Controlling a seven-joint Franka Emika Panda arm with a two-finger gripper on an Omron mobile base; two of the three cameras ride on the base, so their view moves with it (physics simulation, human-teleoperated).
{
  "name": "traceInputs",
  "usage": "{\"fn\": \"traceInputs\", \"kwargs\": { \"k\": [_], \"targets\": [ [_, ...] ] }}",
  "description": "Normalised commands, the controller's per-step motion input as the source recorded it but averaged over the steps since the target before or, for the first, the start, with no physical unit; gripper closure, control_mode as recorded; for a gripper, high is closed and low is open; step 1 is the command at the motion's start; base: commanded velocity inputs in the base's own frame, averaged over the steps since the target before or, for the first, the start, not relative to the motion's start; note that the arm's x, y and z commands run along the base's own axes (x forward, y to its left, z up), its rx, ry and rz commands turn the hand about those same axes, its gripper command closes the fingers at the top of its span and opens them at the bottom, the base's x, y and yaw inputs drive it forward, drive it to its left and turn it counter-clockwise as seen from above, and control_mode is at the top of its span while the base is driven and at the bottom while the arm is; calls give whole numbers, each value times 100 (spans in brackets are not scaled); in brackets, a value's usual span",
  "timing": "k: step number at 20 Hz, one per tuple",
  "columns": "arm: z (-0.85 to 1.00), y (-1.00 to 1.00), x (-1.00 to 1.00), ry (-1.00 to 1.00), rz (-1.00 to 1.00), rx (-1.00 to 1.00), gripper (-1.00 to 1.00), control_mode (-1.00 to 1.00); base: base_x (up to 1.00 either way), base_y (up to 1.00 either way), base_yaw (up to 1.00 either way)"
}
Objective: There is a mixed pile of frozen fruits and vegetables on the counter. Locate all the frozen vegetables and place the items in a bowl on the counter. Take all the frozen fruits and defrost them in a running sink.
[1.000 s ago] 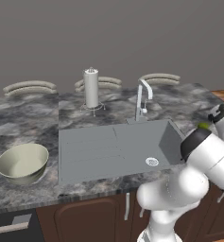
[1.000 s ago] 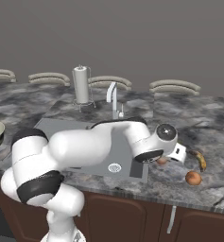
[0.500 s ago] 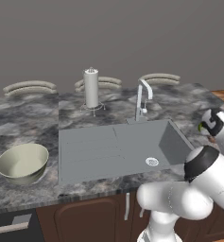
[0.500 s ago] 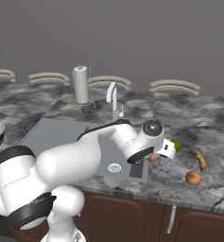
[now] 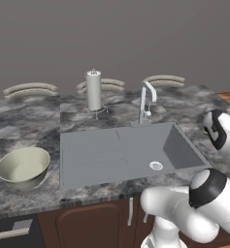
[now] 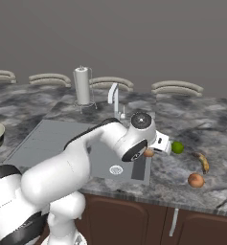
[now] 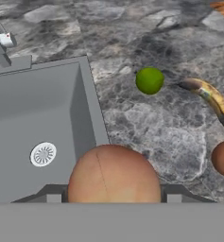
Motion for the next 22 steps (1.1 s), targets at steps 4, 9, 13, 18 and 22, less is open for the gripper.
{"fn": "traceInputs", "kwargs": {
  "k": [4, 9, 13, 18, 22],
  "targets": [
    [0, 3, 0, 0, 2, 1, 100, -100, 0, 0, 0],
    [12, 0, 0, -2, 0, 21, 100, -100, 0, 0, 0],
    [26, 5, 0, 0, 0, 13, 100, -100, 0, 0, 0],
    [28, 12, 0, 0, 0, 1, 100, -100, 0, 0, 0],
    [9, 24, 0, 0, 0, 0, 100, -100, 0, 0, 0]
  ]
}}
